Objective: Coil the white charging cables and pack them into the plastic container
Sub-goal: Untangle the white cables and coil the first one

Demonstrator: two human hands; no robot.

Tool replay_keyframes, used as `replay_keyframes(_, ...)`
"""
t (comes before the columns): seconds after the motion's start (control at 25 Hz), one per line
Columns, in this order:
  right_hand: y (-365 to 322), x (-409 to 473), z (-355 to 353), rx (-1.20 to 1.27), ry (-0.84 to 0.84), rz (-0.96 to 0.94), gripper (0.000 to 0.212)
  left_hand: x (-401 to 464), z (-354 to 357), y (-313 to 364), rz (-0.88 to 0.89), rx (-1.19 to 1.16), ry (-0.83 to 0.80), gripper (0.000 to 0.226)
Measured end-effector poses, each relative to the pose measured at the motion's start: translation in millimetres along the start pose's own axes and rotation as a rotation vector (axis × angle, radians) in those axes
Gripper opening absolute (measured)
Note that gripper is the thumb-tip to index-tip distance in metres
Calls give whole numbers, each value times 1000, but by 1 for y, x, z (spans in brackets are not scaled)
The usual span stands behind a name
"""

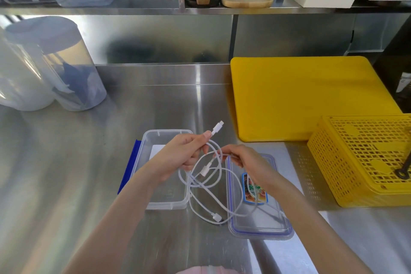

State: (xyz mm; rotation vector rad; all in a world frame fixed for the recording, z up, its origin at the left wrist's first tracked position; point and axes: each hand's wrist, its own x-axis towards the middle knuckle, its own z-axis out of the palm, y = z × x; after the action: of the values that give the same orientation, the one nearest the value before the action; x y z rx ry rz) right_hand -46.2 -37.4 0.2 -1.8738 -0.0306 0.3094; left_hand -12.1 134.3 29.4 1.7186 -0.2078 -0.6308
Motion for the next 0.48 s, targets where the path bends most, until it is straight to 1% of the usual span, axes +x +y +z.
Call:
replay_keyframes(0.04, 0, -1, 1, 54, -31, 16, 36, 1, 1, 0, -4, 0, 9, 38)
replay_keyframes(0.08, -1, -4, 4, 84, -59, 17, 28, 1, 3, -1, -2, 1, 17, 37)
replay_keyframes(0.16, -1, -7, 10, 89, -89, -24, 7, 2, 7, -1, 5, 0, 42, 36)
replay_keyframes(0.28, 2, -7, 13, 162, -76, -80, 9, 2, 8, 0, 7, -58, 78, 32)
replay_keyframes(0.32, 0, -8, 12, 227, -102, -84, 8, 2, 8, 0, 5, -83, 84, 32)
replay_keyframes(0.4, -2, -9, 13, 289, -151, -72, 16, 2, 6, 0, -1, -98, 90, 32)
replay_keyframes(0.44, -2, -8, 15, 248, -129, -64, 15, 3, 6, 0, 4, -92, 89, 31)
replay_keyframes(0.48, -3, -7, 17, 191, -67, -45, 10, 4, 7, -1, 11, -90, 85, 31)
